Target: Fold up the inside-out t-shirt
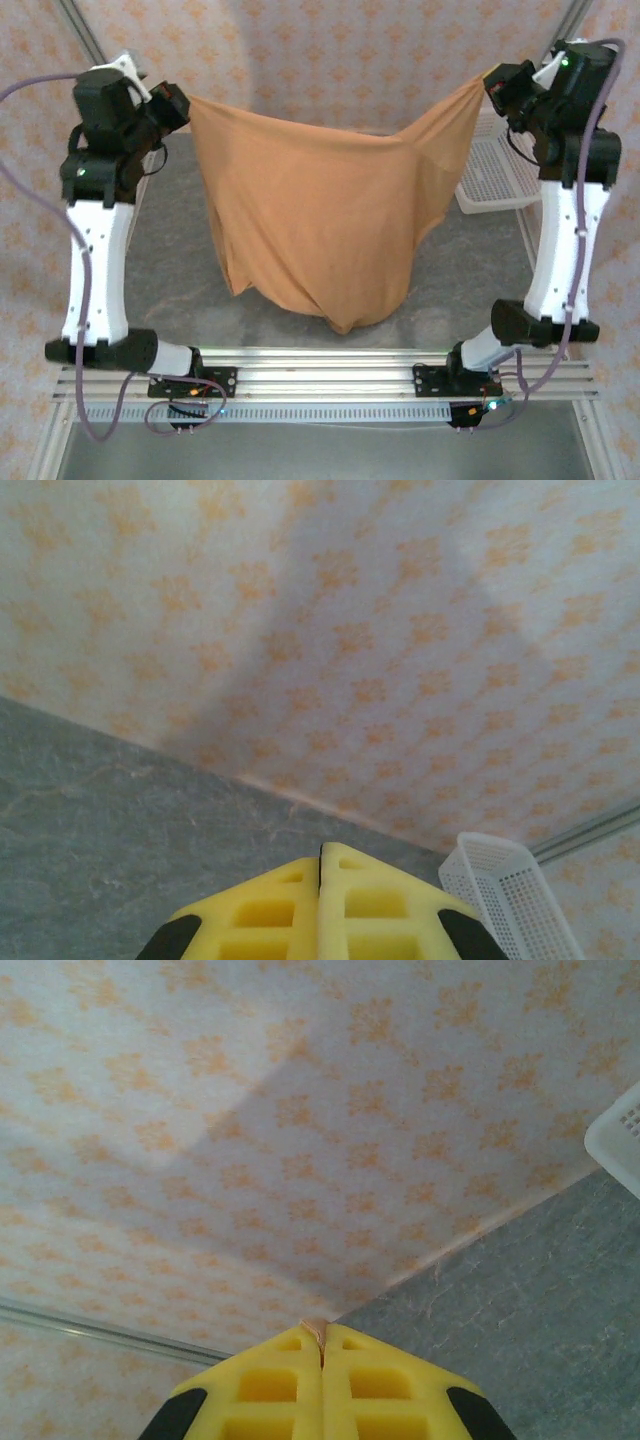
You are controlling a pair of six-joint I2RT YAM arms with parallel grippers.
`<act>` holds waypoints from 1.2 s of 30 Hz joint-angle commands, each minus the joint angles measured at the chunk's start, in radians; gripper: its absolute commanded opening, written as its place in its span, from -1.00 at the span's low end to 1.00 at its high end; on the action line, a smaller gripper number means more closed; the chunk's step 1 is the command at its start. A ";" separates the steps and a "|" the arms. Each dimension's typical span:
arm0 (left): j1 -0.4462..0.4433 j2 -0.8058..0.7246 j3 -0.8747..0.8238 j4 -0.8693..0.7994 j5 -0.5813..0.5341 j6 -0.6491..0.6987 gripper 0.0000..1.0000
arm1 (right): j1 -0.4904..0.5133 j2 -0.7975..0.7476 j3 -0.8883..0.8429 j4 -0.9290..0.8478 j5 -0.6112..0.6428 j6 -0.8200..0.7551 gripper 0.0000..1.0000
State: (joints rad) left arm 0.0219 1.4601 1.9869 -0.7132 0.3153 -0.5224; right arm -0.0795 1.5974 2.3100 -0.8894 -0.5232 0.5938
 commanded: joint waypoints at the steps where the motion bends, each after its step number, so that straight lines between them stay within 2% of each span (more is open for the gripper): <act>1: 0.009 0.119 0.154 0.092 0.051 -0.090 -1.00 | -0.006 0.142 0.194 0.051 -0.021 0.004 -1.00; 4: 0.010 0.281 0.379 0.048 0.088 -0.125 -1.00 | -0.008 0.346 0.523 -0.025 -0.064 0.016 -1.00; 5: 0.011 0.328 0.470 0.029 0.095 -0.133 -1.00 | -0.012 0.369 0.557 0.004 -0.082 0.035 -1.00; 9: 0.036 0.491 0.777 -0.028 0.137 -0.147 -1.00 | -0.034 0.332 0.487 0.146 -0.104 0.061 -1.00; 12: 0.059 0.470 0.756 -0.064 0.183 -0.102 -1.00 | -0.043 0.288 0.483 0.157 -0.142 0.028 -1.00; 14: 0.059 0.380 0.602 -0.059 0.208 -0.033 -1.00 | -0.042 0.229 0.438 0.149 -0.186 -0.010 -1.00; 16: 0.059 0.229 0.280 0.054 0.222 0.017 -1.00 | -0.036 0.133 0.309 0.154 -0.225 -0.058 -1.00; 18: 0.060 0.032 -0.126 0.233 0.174 0.023 -1.00 | -0.014 -0.032 0.016 0.236 -0.250 -0.095 -1.00; 20: 0.059 -0.110 -0.424 0.331 0.131 0.023 -1.00 | 0.013 -0.215 -0.342 0.382 -0.244 -0.091 -1.00; 24: 0.050 -0.287 -0.864 0.368 0.120 0.003 -1.00 | 0.091 -0.515 -0.950 0.497 -0.205 -0.080 -1.00; 27: 0.004 -0.390 -1.149 0.397 0.107 -0.006 -1.00 | 0.151 -0.688 -1.347 0.558 -0.151 -0.027 -1.00; 30: -0.056 -0.444 -1.344 0.417 0.070 -0.053 -1.00 | 0.162 -0.794 -1.659 0.605 -0.144 0.050 -1.00; 32: -0.078 -0.452 -1.423 0.425 0.067 -0.094 -1.00 | 0.173 -0.841 -1.808 0.636 -0.153 0.098 -1.00; 36: -0.114 -0.463 -1.519 0.421 0.034 -0.169 -0.95 | 0.187 -0.940 -1.957 0.621 -0.134 0.148 -1.00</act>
State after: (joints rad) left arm -0.0769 1.0267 0.4957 -0.3660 0.4026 -0.6216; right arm 0.0998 0.7498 0.3668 -0.3611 -0.6769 0.6765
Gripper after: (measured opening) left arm 0.059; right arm 0.041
